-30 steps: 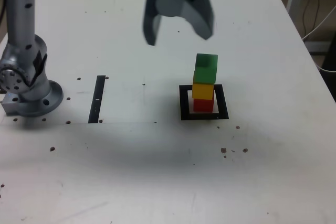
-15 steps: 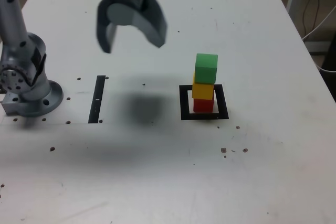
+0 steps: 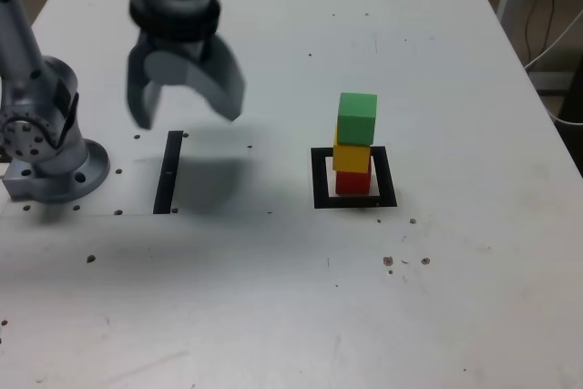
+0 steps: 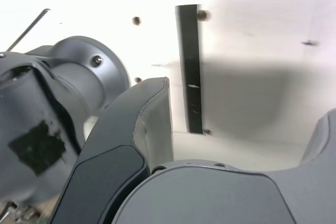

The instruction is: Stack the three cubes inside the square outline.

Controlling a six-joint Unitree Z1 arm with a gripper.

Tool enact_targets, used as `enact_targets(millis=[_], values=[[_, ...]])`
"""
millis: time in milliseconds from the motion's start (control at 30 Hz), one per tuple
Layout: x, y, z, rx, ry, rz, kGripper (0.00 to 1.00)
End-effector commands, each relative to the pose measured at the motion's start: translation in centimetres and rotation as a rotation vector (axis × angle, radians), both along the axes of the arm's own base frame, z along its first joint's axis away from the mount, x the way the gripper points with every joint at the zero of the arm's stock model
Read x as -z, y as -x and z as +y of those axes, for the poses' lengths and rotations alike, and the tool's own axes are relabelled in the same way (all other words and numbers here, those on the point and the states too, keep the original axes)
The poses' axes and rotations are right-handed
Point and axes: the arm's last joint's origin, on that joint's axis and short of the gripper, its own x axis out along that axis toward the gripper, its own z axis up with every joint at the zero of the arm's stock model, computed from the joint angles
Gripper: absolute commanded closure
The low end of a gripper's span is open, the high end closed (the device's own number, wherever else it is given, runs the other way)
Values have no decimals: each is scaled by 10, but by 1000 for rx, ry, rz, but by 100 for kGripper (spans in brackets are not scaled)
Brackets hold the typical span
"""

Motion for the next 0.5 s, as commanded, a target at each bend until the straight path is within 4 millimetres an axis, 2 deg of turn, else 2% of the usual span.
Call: enact_targets(millis=[0, 467], values=[[7, 4, -1, -3, 14, -13, 3], [39, 18, -3, -11, 42, -21, 3]])
